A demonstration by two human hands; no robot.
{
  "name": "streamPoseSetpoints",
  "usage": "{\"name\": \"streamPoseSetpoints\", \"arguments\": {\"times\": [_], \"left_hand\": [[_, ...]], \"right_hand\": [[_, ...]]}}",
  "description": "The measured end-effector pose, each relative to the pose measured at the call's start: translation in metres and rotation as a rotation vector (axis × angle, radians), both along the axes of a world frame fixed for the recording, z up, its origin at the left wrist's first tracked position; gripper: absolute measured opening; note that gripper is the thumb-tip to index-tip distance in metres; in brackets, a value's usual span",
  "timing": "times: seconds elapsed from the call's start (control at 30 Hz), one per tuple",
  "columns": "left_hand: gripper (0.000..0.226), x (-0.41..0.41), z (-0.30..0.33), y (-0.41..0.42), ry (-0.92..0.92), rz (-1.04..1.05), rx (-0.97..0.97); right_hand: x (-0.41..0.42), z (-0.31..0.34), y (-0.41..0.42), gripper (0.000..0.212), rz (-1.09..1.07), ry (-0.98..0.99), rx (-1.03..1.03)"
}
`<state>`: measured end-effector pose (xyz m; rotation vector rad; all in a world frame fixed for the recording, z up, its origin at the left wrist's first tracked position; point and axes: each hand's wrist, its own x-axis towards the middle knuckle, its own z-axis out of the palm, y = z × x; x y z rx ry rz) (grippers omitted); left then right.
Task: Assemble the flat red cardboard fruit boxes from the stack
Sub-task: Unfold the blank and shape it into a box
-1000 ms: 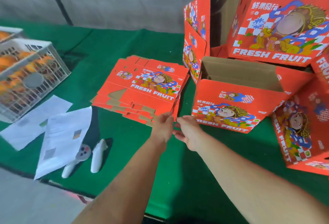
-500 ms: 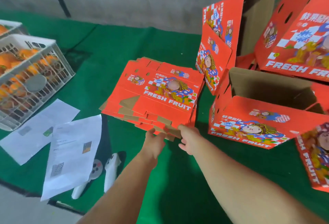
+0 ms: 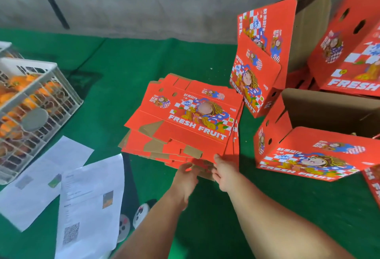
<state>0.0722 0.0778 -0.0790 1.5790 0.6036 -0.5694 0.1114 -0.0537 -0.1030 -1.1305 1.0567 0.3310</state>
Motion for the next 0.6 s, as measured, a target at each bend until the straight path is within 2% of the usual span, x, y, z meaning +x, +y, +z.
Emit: {"name": "streamPoseSetpoints", "arguments": {"times": [0.07, 0.1, 0.2, 0.27, 0.33, 0.43, 0.5, 0.6], "left_hand": [[0.051, 0.002, 0.003, 0.003, -0.031, 0.032, -0.002], [0.057, 0.003, 0.005, 0.004, -0.049, 0.056, -0.010], [0.073, -0.004, 0.005, 0.006, -0.076, 0.172, -0.087], [0.065, -0.016, 0.000, 0.010, -0.108, 0.313, -0.157], [0.068, -0.029, -0.003, 0.021, -0.145, 0.517, -0.214], [0.073, -0.045, -0.002, 0.043, -0.245, 0.742, -0.198], [0.072, -0.058, 0.002, 0.053, -0.314, 0.728, -0.131], [0.053, -0.079, 0.003, 0.056, -0.358, 0.674, -0.013]], "right_hand": [[0.000, 0.008, -0.002, 0.015, -0.091, -0.063, 0.089], [-0.001, 0.013, -0.005, 0.013, -0.111, -0.098, 0.124], [-0.014, 0.034, -0.019, 0.026, -0.001, -0.202, 0.184], [-0.032, 0.045, -0.033, 0.036, 0.028, -0.289, 0.220], [-0.053, 0.052, -0.053, 0.041, 0.003, -0.352, 0.254], [-0.082, 0.059, -0.090, 0.039, -0.072, -0.321, 0.230], [-0.102, 0.066, -0.111, 0.037, -0.065, -0.279, 0.195], [-0.131, 0.079, -0.129, 0.035, 0.002, -0.256, 0.135]]}}
